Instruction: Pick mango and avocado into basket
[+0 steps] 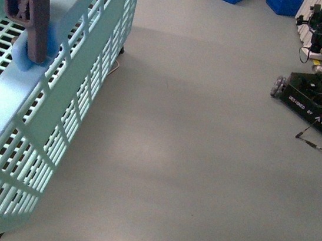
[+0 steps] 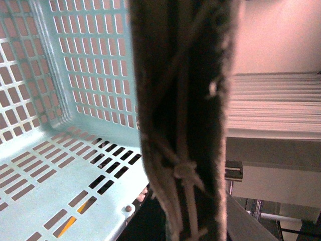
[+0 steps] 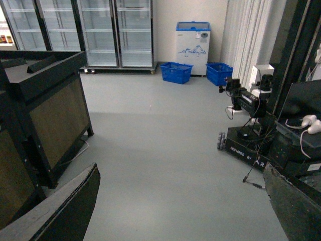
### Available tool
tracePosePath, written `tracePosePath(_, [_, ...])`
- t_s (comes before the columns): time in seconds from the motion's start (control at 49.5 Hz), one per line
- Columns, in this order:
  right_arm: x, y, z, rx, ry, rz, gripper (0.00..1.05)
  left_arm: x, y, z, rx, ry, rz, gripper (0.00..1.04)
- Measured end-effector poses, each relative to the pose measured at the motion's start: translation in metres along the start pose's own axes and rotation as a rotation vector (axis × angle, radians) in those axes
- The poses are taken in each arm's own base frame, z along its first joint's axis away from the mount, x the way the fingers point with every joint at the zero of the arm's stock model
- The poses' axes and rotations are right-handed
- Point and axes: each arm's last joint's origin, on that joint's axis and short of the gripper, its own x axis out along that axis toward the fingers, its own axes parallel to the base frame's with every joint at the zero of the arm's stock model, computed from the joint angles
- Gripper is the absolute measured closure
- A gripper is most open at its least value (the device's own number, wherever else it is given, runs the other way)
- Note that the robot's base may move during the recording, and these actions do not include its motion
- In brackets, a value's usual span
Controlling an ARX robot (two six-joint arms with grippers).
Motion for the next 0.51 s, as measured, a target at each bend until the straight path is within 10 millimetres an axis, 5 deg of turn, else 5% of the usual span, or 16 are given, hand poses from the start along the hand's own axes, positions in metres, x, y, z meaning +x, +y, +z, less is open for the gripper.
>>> tracePosePath(0.506, [0.0,0.0,0.0,0.0,0.0,0.0,0.08,0.0002,0.0,-0.0016,-0.005,0.013,0.0,0.96])
